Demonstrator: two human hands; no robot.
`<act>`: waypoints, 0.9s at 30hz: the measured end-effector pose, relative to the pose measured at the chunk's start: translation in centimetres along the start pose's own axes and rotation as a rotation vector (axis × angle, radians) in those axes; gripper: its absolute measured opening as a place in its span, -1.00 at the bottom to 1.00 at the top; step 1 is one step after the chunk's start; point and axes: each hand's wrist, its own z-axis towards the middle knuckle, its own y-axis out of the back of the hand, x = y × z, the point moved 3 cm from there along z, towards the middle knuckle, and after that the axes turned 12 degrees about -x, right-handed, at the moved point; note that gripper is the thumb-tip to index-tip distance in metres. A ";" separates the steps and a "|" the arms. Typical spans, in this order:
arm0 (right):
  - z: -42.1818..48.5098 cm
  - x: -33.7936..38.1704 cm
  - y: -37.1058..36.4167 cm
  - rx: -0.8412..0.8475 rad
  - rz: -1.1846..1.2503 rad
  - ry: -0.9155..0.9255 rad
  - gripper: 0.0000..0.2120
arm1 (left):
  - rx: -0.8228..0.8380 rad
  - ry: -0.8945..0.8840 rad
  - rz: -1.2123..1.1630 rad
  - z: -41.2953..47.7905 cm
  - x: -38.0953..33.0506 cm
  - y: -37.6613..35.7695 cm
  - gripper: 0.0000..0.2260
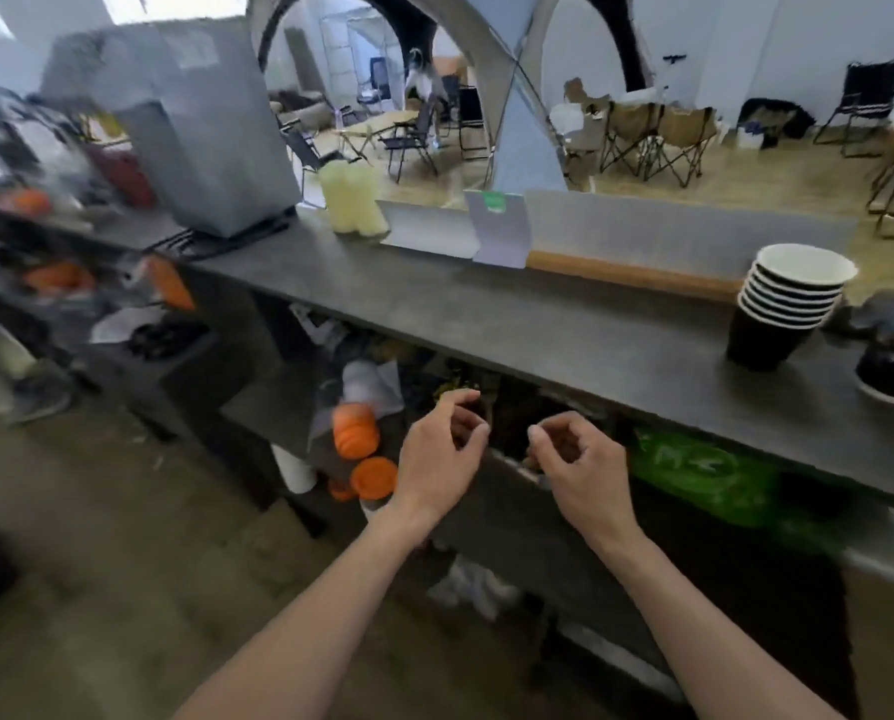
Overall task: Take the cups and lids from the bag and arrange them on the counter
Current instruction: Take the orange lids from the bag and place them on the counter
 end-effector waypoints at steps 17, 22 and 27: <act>0.1 -10.4 -32.4 1.001 -0.294 0.073 -0.49 | -0.066 0.491 0.338 4.2 29.2 3.1 -0.72; -0.3 -12.5 -36.5 0.964 -0.281 0.162 -0.48 | -0.033 0.452 0.339 5.5 33.6 1.4 -0.63; -1.1 -15.1 -38.9 0.930 -0.402 0.275 -0.56 | -0.097 0.480 0.276 7.2 36.6 0.5 -0.59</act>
